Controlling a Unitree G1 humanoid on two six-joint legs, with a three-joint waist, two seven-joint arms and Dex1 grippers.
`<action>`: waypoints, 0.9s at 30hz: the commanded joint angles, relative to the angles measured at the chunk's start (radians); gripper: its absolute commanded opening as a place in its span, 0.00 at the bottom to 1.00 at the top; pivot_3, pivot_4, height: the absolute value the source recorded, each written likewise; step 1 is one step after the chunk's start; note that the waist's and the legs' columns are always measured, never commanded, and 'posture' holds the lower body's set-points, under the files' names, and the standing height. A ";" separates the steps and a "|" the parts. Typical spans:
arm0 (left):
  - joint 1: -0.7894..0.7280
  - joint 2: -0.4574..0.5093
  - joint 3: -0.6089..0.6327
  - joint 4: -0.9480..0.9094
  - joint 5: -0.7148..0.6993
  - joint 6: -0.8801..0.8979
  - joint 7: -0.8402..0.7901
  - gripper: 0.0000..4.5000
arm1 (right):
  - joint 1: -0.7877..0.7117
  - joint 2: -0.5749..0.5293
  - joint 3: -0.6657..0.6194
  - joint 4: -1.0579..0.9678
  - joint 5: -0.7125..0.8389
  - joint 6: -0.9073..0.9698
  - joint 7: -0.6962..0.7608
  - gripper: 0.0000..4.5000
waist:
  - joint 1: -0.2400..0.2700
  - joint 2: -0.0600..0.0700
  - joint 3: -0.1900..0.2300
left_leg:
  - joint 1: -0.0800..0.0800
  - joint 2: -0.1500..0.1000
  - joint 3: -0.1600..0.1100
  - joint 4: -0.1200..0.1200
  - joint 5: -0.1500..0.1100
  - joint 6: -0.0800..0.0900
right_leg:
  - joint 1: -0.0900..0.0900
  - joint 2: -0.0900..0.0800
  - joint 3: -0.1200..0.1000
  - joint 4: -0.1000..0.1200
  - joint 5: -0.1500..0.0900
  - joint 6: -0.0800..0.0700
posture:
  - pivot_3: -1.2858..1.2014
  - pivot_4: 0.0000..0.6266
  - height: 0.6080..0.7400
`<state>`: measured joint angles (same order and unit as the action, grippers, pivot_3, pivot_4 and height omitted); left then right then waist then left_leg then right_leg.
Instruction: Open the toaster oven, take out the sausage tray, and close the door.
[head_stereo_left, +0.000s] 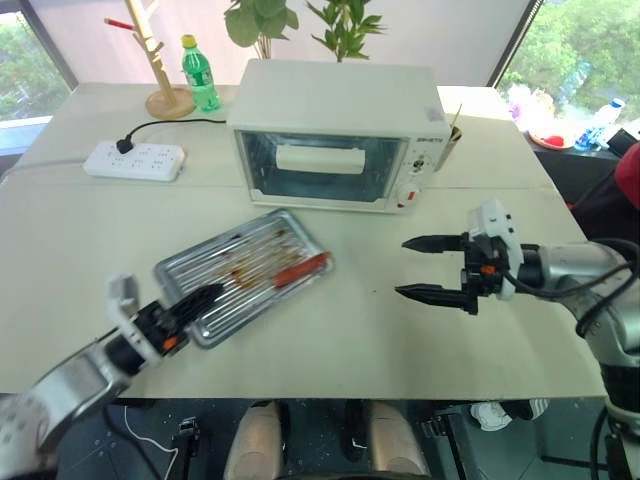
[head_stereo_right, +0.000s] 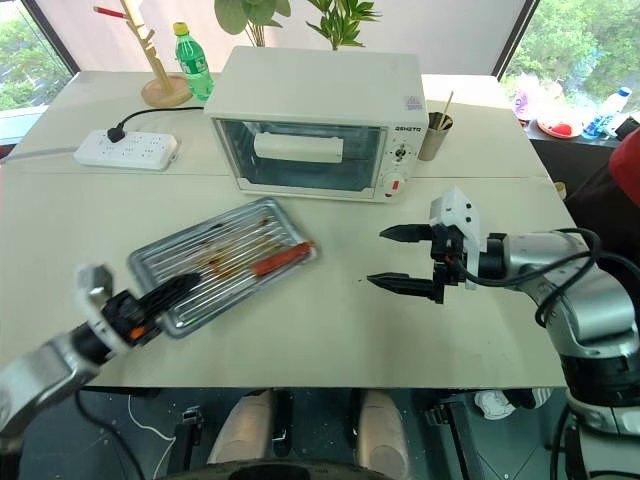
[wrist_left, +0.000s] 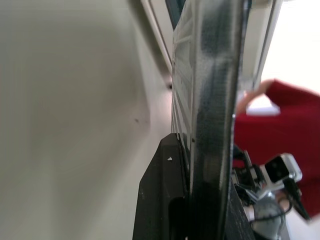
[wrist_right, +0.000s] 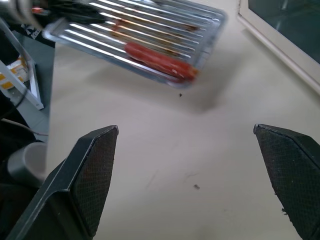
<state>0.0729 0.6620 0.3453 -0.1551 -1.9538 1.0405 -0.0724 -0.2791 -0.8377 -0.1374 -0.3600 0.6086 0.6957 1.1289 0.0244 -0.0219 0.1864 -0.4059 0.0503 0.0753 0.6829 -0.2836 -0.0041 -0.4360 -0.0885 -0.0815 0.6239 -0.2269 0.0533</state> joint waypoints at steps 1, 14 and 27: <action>-0.148 0.055 -0.099 0.127 -0.011 0.091 -0.028 0.00 | 0.046 -0.018 -0.088 -0.090 0.051 0.038 -0.060 0.99 | -0.009 0.000 0.000 | 0.000 0.000 0.000 0.000 0.000 0.000 | 0.000 0.000 0.000 0.000 0.000 0.000 | 0.52 0.24 0.87; -0.586 -0.002 -0.345 0.534 0.496 0.314 -0.413 0.00 | 0.298 -0.017 -0.285 -0.282 0.123 0.101 -0.214 0.99 | -0.009 -0.001 0.000 | 0.000 -0.001 0.001 0.000 0.001 -0.001 | -0.001 0.001 0.000 0.003 0.000 0.001 | 0.52 0.24 0.87; -0.675 -0.067 -0.385 0.685 0.923 0.260 -0.700 0.18 | 0.343 -0.021 -0.295 -0.303 0.145 0.092 -0.292 1.00 | 0.014 0.006 -0.005 | 0.002 -0.002 0.000 0.000 0.001 -0.001 | 0.001 0.000 0.000 0.003 0.000 0.000 | 0.52 0.24 0.87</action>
<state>-0.6156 0.5898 -0.0269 0.5004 -1.1071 1.3230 -0.7649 0.0752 -0.8453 -0.4153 -0.6400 0.7397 0.8003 0.8454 0.0382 -0.0159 0.1813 -0.4040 0.0484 0.0757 0.6833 -0.2830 -0.0047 -0.4347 -0.0885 -0.0820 0.6266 -0.2272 0.0536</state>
